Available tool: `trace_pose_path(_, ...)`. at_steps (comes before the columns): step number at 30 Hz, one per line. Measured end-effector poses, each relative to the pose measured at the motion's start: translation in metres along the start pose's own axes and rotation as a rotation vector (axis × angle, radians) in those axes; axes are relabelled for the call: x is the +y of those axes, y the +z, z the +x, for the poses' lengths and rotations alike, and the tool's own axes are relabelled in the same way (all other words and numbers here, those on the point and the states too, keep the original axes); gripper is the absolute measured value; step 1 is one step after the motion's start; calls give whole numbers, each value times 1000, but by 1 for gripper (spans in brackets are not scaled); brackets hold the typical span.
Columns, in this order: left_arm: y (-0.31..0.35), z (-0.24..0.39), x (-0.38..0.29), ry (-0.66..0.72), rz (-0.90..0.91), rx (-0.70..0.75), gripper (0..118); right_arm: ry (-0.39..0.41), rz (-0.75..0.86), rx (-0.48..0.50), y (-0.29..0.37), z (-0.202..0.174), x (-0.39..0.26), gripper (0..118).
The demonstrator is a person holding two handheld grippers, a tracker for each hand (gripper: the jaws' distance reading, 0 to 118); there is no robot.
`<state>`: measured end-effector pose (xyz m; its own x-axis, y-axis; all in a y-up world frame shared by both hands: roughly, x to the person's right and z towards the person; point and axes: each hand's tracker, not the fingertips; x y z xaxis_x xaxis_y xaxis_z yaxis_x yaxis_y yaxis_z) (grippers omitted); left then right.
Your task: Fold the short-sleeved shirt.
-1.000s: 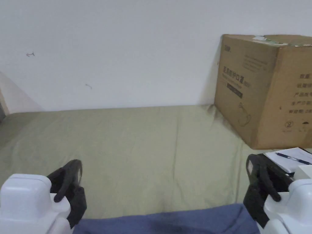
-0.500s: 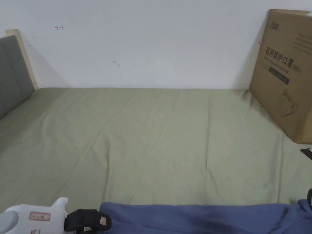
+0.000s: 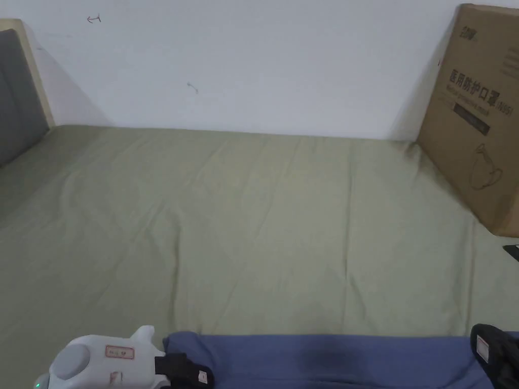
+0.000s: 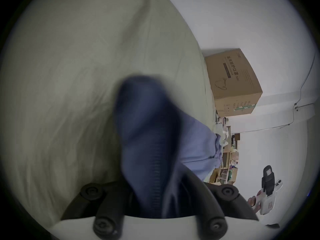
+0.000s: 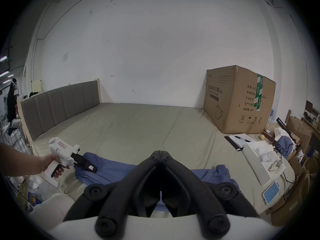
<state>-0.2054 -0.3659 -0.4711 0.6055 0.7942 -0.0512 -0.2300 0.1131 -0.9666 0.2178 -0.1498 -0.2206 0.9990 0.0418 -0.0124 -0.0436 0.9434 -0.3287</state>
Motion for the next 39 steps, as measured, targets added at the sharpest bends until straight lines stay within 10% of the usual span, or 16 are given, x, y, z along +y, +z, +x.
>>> trace_pose_path(12,82,107,-8,-649,95,1164,4,-31,64,60,16,24,-2,0)
trace_pose_path(20,8,179,-20,-377,-2,540,9,-85,23,36,27,53,-17,0)
trace_pose_path(22,-19,185,-26,-356,-48,391,45,-81,19,21,31,57,-19,0)
trace_pose_path(24,-37,191,-31,-270,-75,204,112,-83,14,18,35,62,-19,0)
trace_pose_path(25,-40,195,-35,-260,-69,107,118,-84,11,16,36,64,-20,0)
trace_pose_path(29,-16,196,-33,-276,14,121,116,-95,1,3,35,68,-26,0)
trace_pose_path(34,37,178,-31,-350,227,513,112,-138,-33,16,20,66,-33,0)
trace_pose_path(35,41,174,-33,-394,234,560,101,-152,-37,25,18,65,-33,0)
trace_pose_path(37,40,166,-38,-489,223,618,19,-168,-44,39,13,62,-34,0)
trace_pose_path(39,26,156,-44,-478,182,710,0,-170,-51,49,10,59,-33,0)
